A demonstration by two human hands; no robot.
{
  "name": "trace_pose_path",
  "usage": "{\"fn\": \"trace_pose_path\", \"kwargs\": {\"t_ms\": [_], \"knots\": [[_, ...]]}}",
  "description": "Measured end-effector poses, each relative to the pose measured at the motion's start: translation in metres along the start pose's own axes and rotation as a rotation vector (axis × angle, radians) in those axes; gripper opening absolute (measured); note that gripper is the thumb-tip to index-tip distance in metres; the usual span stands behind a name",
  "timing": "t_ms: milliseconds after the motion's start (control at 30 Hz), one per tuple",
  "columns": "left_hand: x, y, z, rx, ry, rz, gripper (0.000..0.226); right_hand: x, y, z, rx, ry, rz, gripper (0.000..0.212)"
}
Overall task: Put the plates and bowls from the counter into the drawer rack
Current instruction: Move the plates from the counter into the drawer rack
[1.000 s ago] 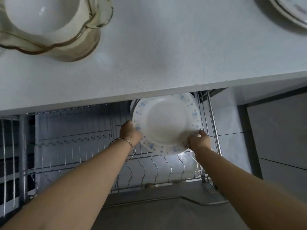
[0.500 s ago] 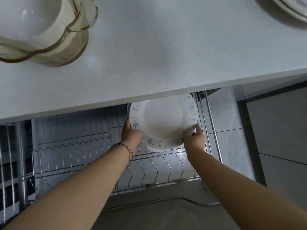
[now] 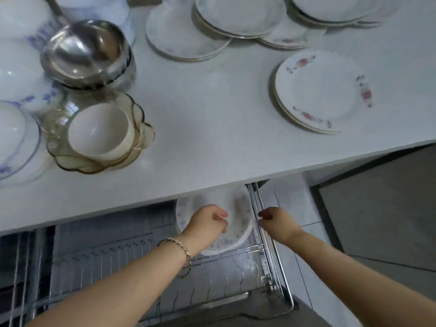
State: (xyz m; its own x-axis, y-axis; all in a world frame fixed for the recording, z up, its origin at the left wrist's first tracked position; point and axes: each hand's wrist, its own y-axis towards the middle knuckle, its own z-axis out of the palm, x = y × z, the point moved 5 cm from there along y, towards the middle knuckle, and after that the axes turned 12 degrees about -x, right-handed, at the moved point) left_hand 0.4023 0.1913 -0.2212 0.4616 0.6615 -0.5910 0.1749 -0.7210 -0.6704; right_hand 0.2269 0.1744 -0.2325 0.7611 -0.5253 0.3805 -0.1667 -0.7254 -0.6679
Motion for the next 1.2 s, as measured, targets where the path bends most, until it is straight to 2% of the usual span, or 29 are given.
{"fn": "trace_pose_path", "kwargs": {"t_ms": [100,200,367,467,533,600,667,833,967,1033,1200], "knots": [[-0.082,-0.017,0.002,0.032,-0.074,0.128,0.022,0.008,-0.002,-0.073,-0.016,-0.002,-0.094,0.036],[-0.157,-0.008,0.002,-0.119,-0.186,0.208,0.027,0.018,0.010,-0.155,-0.109,0.045,-0.183,0.029],[-0.240,0.031,0.019,-0.355,-0.259,0.115,0.043,0.030,0.068,-0.270,-0.414,0.051,-0.288,0.037],[-0.259,0.053,0.032,-0.398,-0.280,-0.029,0.040,0.030,0.106,-0.302,-0.474,0.025,-0.242,0.050],[-0.263,0.066,0.042,-0.375,-0.348,-0.083,0.033,0.026,0.129,-0.311,-0.463,0.016,-0.149,0.052],[-0.261,0.077,0.049,-0.390,-0.408,-0.114,0.036,0.025,0.148,-0.313,-0.446,-0.004,-0.097,0.048],[-0.253,0.090,0.052,-0.416,-0.421,-0.143,0.039,0.026,0.159,-0.313,-0.409,-0.047,-0.093,0.022],[-0.248,0.092,0.049,-0.439,-0.438,-0.139,0.043,0.018,0.160,-0.310,-0.352,0.154,-0.057,0.028],[-0.233,0.066,0.043,-0.442,-0.452,-0.150,0.037,0.011,0.131,-0.297,-0.371,0.150,-0.131,0.030],[-0.216,0.047,0.032,-0.410,-0.467,-0.143,0.044,0.010,0.107,-0.285,-0.364,0.163,-0.209,0.032],[-0.153,-0.020,-0.007,-0.307,-0.446,-0.171,0.034,0.010,0.032,-0.232,-0.318,0.205,-0.275,0.011]]}}
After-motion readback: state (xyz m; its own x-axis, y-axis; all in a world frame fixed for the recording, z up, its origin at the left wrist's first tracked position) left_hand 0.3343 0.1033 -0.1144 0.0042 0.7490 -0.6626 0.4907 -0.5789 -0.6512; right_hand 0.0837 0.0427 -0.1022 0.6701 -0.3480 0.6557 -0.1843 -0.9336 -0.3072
